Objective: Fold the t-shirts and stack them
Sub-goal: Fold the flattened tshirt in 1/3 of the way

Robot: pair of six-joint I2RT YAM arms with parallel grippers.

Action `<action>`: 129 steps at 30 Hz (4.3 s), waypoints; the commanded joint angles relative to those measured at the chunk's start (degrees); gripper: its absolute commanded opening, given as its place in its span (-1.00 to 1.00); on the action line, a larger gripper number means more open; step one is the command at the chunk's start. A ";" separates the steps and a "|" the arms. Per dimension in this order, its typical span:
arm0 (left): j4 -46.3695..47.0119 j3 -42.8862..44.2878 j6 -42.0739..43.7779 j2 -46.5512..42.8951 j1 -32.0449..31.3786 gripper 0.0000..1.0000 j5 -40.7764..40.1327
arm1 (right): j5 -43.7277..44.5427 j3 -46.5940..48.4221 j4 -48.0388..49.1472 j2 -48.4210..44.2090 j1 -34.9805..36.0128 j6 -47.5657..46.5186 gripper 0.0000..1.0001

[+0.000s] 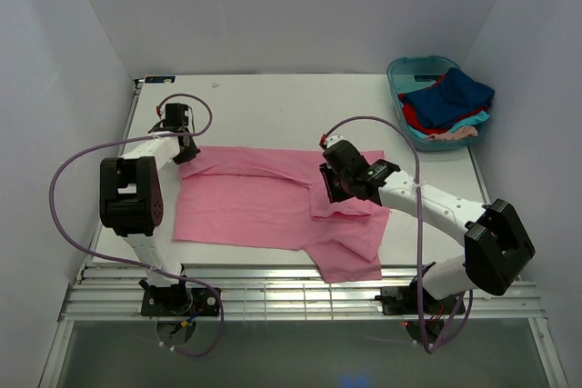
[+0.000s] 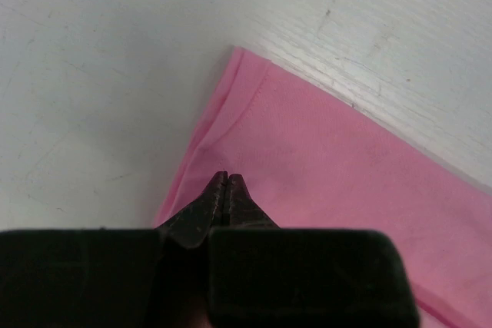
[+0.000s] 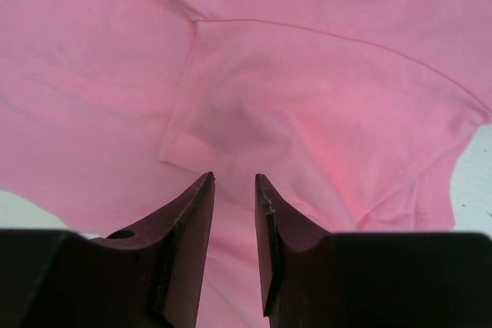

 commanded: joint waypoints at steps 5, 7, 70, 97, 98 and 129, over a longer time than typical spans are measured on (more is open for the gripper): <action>-0.22 -3.24 -0.01 -6.50 -2.34 -1.00 0.55 | 5.44 0.44 1.78 2.77 -2.80 0.72 -0.35; -0.57 -4.74 -0.36 -8.08 -2.42 -1.00 0.81 | 5.52 0.35 1.70 3.64 -2.97 0.72 -0.36; -10.51 42.52 0.15 33.04 -2.42 -1.00 1.52 | -3.88 51.40 3.18 52.08 -34.26 -7.01 -0.54; 0.22 8.02 -2.38 3.69 -11.04 -0.72 1.70 | -11.35 7.04 18.83 20.26 -31.28 -6.76 -0.40; 0.22 7.30 -2.56 2.29 -11.04 -0.72 1.61 | -11.35 6.69 18.92 19.65 -31.02 -6.67 -0.42; -9.71 -6.59 -1.07 -13.89 -5.34 0.05 -13.25 | -8.71 -3.86 6.54 -4.96 -28.02 -0.52 -0.28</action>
